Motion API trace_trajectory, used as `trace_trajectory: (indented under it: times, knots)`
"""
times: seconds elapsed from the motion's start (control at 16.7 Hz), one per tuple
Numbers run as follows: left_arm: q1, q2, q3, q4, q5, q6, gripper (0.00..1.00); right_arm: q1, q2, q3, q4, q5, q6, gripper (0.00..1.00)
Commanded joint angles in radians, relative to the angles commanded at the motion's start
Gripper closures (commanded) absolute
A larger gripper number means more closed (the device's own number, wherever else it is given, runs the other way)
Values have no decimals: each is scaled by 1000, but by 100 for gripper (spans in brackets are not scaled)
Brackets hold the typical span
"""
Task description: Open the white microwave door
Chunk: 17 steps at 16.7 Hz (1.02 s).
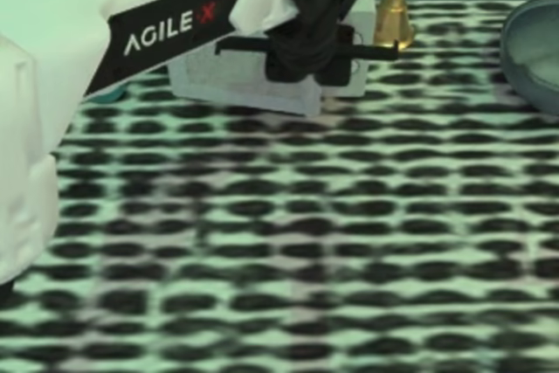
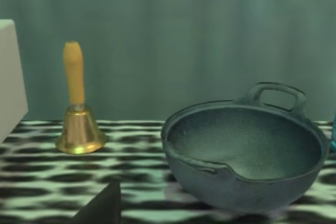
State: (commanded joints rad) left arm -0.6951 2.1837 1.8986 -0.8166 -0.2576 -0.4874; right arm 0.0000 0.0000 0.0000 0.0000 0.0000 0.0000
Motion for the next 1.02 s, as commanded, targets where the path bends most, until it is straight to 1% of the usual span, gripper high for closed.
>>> trace_trajectory:
  times: [0.3, 1.02]
  knots:
    - [12, -40, -66, 32, 12, 45, 100, 0, 0, 0, 0, 0, 0, 0]
    - [12, -41, -67, 33, 12, 45, 100, 0, 0, 0, 0, 0, 0, 0]
